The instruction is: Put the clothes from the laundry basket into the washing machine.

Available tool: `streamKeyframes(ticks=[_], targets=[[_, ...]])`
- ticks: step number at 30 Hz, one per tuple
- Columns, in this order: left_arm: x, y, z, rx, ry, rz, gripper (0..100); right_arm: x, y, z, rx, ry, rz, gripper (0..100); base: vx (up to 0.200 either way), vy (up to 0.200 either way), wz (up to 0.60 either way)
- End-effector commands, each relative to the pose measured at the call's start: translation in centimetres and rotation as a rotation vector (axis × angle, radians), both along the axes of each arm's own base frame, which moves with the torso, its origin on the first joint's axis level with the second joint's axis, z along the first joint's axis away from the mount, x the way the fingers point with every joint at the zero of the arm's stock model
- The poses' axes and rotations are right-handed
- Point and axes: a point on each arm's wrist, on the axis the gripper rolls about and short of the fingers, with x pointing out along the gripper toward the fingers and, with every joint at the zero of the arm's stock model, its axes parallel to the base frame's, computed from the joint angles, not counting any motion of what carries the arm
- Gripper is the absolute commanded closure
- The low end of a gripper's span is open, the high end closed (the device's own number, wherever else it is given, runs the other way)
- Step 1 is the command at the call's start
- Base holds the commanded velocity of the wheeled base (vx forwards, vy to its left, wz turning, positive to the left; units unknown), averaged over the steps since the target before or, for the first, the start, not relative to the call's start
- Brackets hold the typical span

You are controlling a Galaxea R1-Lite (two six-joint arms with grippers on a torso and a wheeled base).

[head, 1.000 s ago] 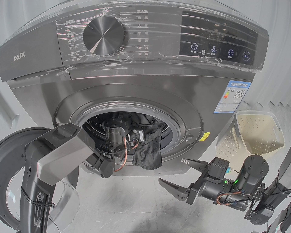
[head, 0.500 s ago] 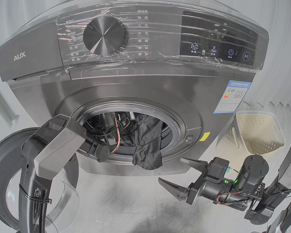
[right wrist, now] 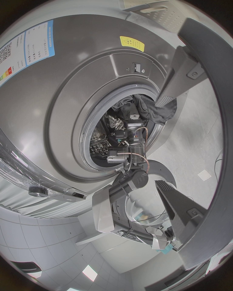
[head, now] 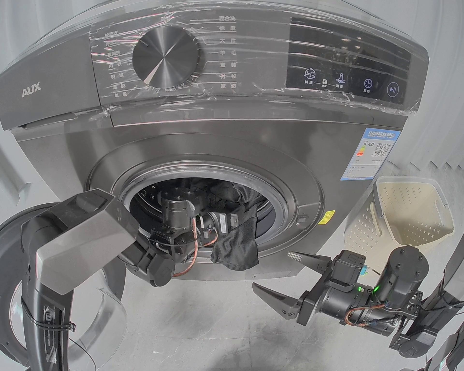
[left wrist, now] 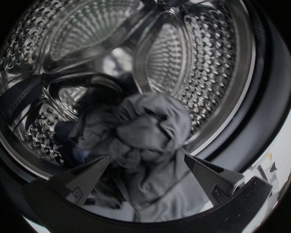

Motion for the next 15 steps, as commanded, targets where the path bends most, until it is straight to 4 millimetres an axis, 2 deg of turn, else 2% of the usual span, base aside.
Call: streamKeyframes(ticks=[1, 4, 8, 15], targets=[[-1.4, -1.2, -0.7, 0.017, 0.033, -0.053, 0, 0.0, 0.0, 0.1, 0.002, -0.002, 0.001, 0, 0.0, 0.0, 0.0], [-1.0, -1.6, -2.2, 0.029, 0.05, -0.055, 0, 0.0, 0.0, 0.1, 0.002, -0.002, 0.001, 0, 0.0, 0.0, 0.0], [-0.5, -1.9, -3.0, 0.032, 0.046, -0.057, 0, -0.1, 0.0, 0.1, 0.002, -0.002, 0.002, 0, 0.0, 0.0, 0.0], [-0.1, -2.2, -2.6, 0.019, 0.027, -0.068, 0, 0.0, 0.0, 0.0, 0.001, -0.001, 0.002, 0, 0.0, 0.0, 0.0]])
